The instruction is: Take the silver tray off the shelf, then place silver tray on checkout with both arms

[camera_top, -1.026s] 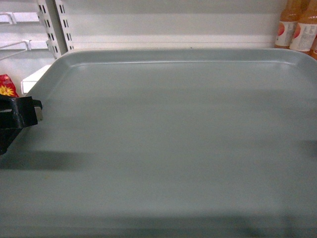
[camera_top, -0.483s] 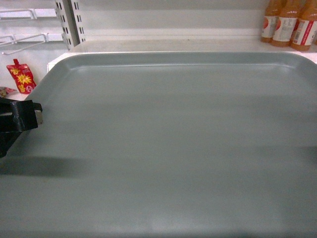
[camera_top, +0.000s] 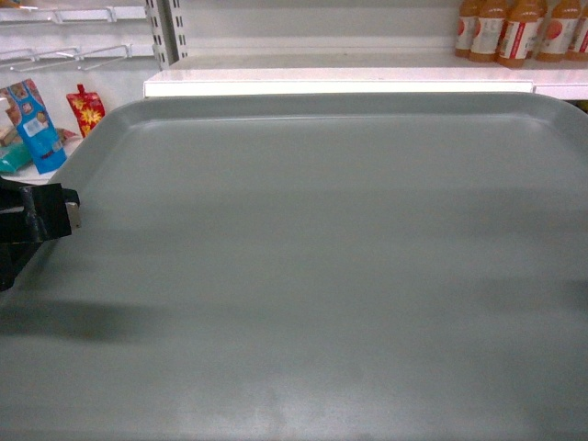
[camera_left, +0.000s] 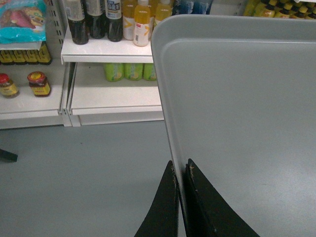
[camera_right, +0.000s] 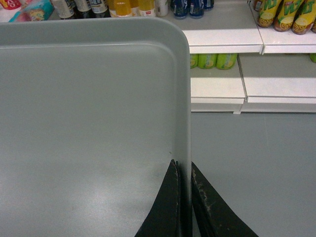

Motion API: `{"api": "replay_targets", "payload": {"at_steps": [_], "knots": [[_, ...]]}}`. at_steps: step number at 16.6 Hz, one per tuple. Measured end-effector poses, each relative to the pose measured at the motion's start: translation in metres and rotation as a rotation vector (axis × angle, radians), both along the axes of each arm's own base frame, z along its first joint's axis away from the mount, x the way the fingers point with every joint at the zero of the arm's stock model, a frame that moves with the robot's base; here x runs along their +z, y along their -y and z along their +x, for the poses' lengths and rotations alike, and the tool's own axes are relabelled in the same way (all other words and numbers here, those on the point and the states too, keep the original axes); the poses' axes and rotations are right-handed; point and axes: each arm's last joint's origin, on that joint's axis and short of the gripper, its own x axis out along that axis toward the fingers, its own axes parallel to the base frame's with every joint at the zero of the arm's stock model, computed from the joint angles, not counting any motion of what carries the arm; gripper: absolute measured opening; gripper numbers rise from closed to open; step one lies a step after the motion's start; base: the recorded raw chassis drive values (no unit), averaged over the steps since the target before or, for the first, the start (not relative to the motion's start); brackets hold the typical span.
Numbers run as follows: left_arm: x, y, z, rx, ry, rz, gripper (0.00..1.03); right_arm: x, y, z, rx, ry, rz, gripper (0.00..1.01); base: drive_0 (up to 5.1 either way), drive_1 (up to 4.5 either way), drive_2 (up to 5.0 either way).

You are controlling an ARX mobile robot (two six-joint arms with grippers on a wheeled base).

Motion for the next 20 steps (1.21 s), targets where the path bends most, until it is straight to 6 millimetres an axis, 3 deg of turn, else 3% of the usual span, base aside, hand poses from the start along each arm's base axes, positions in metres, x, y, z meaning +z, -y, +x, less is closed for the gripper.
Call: {"api": "replay_targets", "payload": {"at_steps": [20], "knots": [[0.0001,0.0000,0.0000,0.001,0.001,0.000,0.03,0.0002,0.0000,0.0001,0.000,0.003,0.001,0.03,0.1,-4.07,4.2]]}}
